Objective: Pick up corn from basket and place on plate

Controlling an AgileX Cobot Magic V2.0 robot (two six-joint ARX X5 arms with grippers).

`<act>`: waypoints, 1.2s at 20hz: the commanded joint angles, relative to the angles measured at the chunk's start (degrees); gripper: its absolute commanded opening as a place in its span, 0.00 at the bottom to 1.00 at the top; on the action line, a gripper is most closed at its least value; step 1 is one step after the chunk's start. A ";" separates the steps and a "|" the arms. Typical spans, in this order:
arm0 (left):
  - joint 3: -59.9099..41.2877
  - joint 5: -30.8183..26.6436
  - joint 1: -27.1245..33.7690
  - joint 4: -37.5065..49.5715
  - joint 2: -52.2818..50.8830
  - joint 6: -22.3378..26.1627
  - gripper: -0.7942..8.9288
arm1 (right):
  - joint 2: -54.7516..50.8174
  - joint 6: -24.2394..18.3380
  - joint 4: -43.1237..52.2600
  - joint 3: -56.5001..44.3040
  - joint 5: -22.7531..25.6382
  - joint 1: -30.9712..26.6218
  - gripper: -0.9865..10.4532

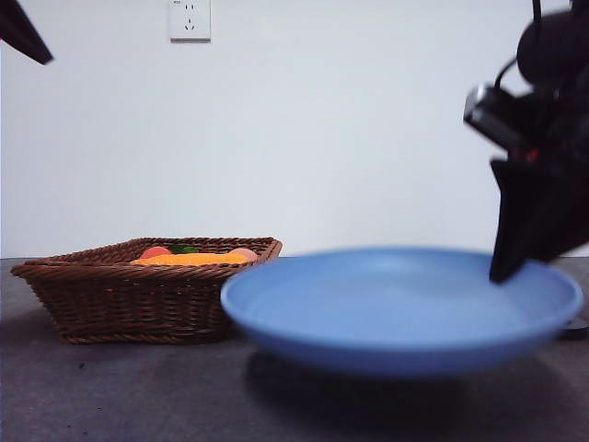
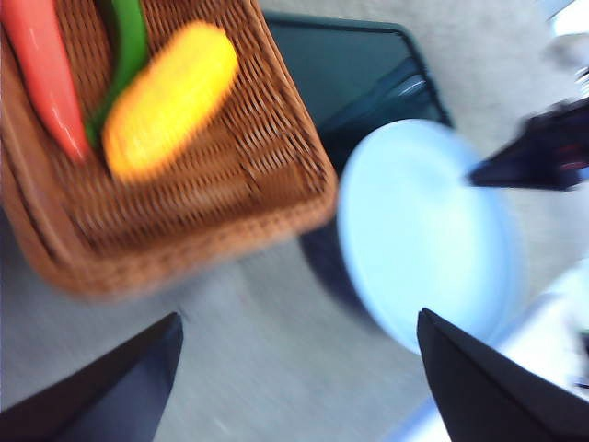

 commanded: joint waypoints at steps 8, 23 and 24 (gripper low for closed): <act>17.00 -19.93 -11.52 3.08 26.23 11.98 0.50 | -7.17 -0.83 -5.55 4.70 -1.38 0.13 0.09; 31.01 -27.78 -15.52 2.36 54.38 17.79 0.50 | -11.17 -1.81 -6.64 4.74 -1.53 -3.23 0.09; 31.01 -27.78 -15.65 2.69 55.04 17.79 0.50 | -11.17 -1.95 -6.62 4.74 -1.53 -3.23 0.09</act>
